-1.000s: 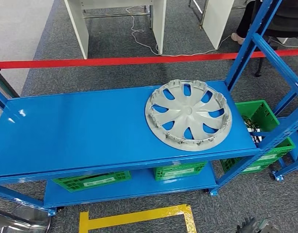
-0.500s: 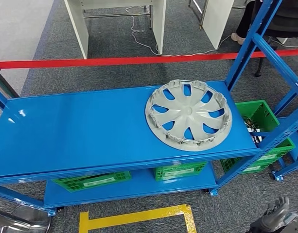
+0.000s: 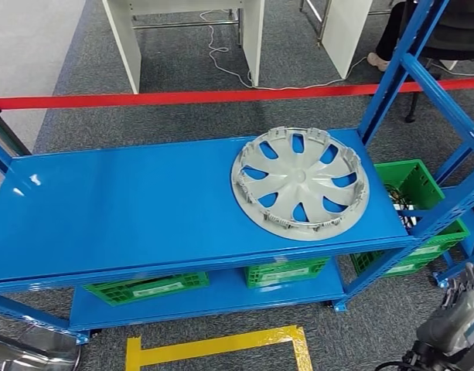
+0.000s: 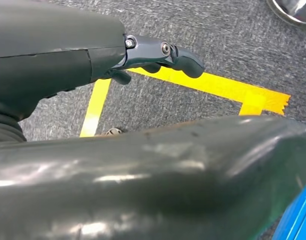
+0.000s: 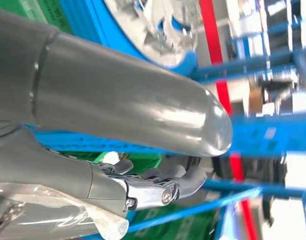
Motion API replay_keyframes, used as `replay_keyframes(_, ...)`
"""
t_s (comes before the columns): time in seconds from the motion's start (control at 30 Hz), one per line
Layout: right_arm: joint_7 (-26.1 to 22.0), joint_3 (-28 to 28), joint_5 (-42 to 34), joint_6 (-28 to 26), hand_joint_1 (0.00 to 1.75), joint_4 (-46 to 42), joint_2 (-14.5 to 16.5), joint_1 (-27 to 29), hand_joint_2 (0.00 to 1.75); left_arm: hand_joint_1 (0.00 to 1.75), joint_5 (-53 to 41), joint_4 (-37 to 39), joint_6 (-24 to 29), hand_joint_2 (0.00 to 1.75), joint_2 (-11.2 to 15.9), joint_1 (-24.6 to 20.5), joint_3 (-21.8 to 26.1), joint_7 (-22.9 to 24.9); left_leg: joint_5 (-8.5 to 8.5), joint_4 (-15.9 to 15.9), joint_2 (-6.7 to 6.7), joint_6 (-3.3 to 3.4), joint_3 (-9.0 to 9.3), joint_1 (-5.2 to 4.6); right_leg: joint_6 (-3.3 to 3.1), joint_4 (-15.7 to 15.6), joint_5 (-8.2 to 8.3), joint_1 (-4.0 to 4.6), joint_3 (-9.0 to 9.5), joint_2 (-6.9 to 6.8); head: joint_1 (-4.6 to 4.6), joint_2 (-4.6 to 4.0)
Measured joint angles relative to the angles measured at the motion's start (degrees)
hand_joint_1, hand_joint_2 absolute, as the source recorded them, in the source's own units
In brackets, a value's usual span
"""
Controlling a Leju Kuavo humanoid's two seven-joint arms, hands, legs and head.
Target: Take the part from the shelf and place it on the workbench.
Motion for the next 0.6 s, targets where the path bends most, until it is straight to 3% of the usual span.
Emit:
replay_keyframes(0.33, 6.2, 3.2, 7.4, 0.8, 0.00, 2.7, -12.9, -5.5, 0.00, 0.00, -3.0, 0.3, -0.8, 0.00, 0.1, -0.4, -1.6, 1.3, -0.01, 0.0, 0.00, 0.02, 0.00, -0.07, 0.05, 0.0, 0.03, -0.08, 0.01, 0.00, 0.01, 0.00)
replay_keyframes(0.6, 10.4, 7.0, 10.7, 0.1, 0.00, 7.2, -19.7, -9.2, 0.00, 0.00, -4.9, 0.6, -2.3, 0.00, 0.3, -0.6, -2.8, 2.1, -0.01, 0.0, 0.02, 0.01, -0.05, 0.00, 0.04, 0.0, 0.04, -0.05, -0.04, 0.00, -0.01, 0.00)
